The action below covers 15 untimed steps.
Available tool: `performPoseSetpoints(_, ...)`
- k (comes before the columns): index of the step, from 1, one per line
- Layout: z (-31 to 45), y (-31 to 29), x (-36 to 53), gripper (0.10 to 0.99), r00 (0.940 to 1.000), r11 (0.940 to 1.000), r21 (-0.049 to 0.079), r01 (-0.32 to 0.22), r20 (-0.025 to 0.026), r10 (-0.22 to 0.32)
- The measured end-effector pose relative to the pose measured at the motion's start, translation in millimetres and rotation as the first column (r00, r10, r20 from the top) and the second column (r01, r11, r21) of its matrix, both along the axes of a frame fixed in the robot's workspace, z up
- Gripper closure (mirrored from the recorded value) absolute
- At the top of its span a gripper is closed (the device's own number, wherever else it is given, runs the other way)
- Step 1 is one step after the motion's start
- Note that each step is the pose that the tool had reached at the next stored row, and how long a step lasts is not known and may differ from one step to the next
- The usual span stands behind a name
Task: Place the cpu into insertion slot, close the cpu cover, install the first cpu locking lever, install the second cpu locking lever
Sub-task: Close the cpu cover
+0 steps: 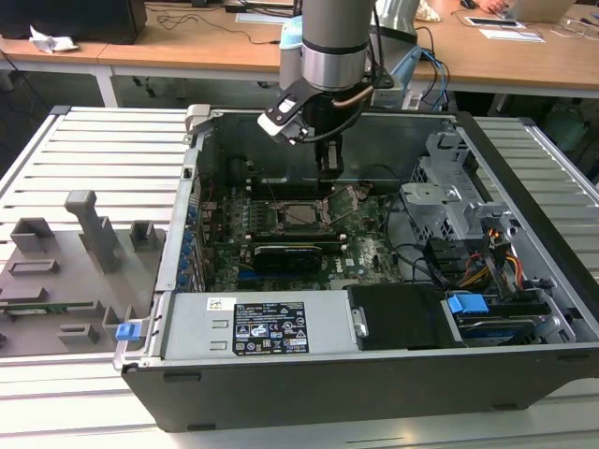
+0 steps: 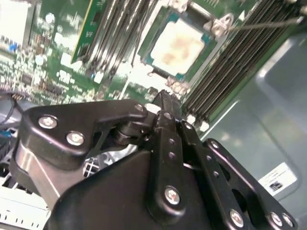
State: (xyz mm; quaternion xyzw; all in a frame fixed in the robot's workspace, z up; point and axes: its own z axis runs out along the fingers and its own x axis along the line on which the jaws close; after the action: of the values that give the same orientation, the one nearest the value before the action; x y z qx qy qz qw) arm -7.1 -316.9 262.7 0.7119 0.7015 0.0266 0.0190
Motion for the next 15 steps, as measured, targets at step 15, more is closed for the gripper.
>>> performPoseSetpoints(15,-1.9,0.1,43.6,0.980,0.9996,0.9996,-0.001,-0.028,-0.0068,0.028)
